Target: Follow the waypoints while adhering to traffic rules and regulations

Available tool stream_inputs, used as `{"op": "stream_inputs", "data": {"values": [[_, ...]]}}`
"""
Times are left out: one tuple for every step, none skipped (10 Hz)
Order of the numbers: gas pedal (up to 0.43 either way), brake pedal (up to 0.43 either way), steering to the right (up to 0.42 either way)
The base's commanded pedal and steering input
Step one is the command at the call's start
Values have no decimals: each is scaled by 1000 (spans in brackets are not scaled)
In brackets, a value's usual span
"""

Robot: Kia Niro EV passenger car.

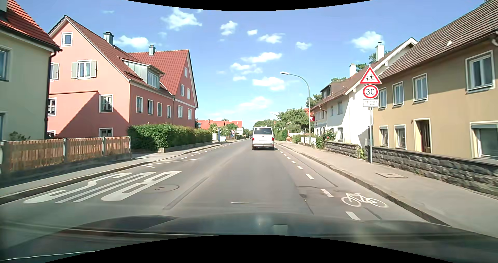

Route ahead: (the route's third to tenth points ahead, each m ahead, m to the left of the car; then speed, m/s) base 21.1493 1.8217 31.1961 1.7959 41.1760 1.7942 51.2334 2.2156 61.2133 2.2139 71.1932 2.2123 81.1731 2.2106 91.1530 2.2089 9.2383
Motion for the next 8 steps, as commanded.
{"op": "stream_inputs", "data": {"values": [[87, 6, -4], [87, 6, -3], [87, 6, -3], [87, 6, -3], [87, 6, 0], [87, 6, 3], [87, 6, 4], [87, 6, 2]]}}
